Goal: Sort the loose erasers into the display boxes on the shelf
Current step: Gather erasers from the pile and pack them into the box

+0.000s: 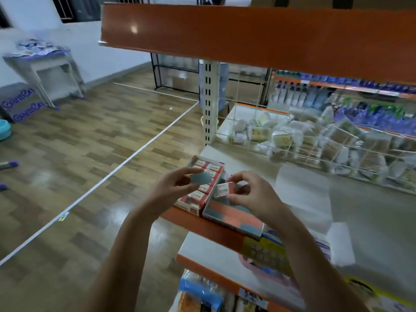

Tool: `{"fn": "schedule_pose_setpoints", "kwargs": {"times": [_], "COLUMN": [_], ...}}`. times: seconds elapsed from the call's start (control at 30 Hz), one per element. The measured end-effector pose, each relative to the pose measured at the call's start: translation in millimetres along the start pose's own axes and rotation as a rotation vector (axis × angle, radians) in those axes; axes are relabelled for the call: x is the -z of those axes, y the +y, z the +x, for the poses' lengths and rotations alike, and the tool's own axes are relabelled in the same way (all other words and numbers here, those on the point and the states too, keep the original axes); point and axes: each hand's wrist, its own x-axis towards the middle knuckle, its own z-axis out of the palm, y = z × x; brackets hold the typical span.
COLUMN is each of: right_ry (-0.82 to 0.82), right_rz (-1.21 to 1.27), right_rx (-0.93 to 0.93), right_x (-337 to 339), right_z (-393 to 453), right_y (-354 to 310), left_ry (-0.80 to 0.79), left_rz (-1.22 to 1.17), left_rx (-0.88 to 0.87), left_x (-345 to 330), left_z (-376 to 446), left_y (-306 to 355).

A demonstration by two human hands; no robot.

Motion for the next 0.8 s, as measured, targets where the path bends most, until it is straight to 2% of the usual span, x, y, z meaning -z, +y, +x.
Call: {"fn": "schedule_pose_setpoints", "kwargs": {"times": [0.17,0.33,0.53,0.8], "right_ry": [-0.119,-0.17,-0.124,-0.014], "right_rz": [-0.295,-0.378,-0.517,-0.541], "right_rx": [0.153,0.188,0.174,0.106], "right_x": [-21.4,-36.8,-58.0,-82.3], "right_z": [23.7,29.1,32.4,27.7], "right_y": [0.6,3.1,-1.9,-13.2], "left_ry": [-0.007,-0.039,-0.158,-0.332], "left_rz": [-0.032,-0.001,0.06,0.092], "left_rx": [0.073,0.111,0.116,0.047], "left_x": [12.1,24.8,46.1,63.4], "left_z": [12.3,21.1,41.8,66.3], "left_y": [-15.0,-23.0,-30.2,-32.0]}}
